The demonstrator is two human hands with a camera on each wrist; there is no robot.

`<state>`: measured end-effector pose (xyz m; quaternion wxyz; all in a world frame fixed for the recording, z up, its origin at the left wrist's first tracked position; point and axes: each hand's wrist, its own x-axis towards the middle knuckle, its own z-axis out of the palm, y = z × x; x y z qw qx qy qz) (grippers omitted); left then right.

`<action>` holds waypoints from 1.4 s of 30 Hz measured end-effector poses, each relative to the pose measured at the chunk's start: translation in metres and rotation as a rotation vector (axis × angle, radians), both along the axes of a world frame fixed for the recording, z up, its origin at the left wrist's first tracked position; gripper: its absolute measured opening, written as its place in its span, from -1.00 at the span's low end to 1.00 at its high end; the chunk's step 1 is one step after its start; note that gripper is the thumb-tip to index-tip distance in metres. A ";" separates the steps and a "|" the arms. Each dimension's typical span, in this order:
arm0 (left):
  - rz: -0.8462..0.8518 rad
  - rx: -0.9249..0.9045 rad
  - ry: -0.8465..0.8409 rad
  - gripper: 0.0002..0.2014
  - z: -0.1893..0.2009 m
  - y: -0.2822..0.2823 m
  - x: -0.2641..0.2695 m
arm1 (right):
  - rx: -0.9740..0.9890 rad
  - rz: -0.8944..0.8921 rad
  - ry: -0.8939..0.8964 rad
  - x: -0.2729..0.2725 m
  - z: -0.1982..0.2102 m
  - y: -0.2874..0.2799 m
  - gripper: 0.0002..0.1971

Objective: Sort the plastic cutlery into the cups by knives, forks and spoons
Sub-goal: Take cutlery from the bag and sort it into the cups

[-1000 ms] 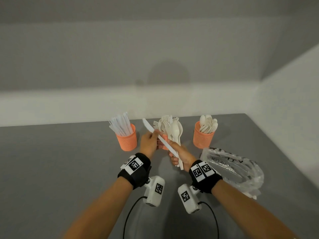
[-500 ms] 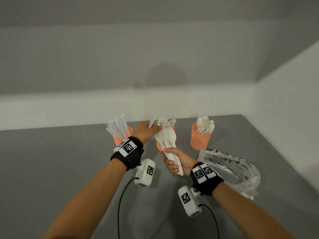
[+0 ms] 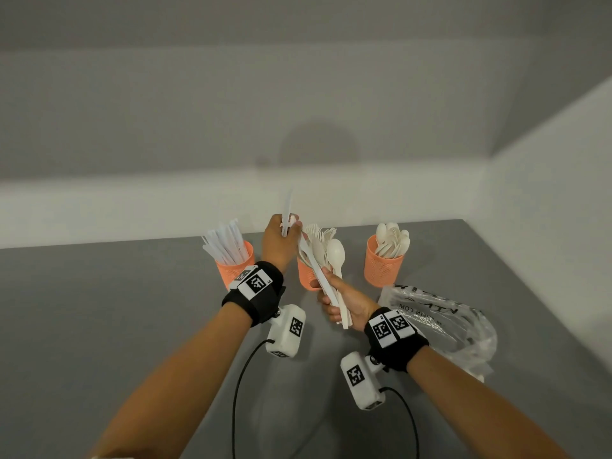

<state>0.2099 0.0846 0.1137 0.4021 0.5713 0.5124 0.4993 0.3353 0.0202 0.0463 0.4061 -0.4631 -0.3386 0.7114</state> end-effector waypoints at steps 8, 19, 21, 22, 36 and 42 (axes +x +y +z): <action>0.006 -0.010 0.025 -0.90 -0.012 -0.008 0.002 | -0.016 0.006 0.069 0.000 0.003 0.001 -0.71; 0.181 0.112 0.265 -0.71 -0.015 0.005 0.003 | 0.143 -0.057 -0.100 -0.012 0.006 0.012 -0.84; 0.172 0.088 0.225 -0.71 -0.016 0.007 0.000 | 0.147 -0.035 -0.127 -0.011 0.004 0.014 -0.81; 0.169 0.075 0.209 -0.70 -0.017 0.007 -0.002 | 0.154 -0.025 -0.147 -0.011 0.002 0.014 -0.79; 0.153 -0.010 0.300 -0.69 -0.031 0.013 -0.005 | 0.320 -0.115 -0.475 -0.009 -0.012 0.028 -0.56; 0.280 -0.044 -0.061 -0.65 -0.015 0.033 -0.015 | 0.299 -0.185 -0.467 0.000 -0.022 0.017 -0.92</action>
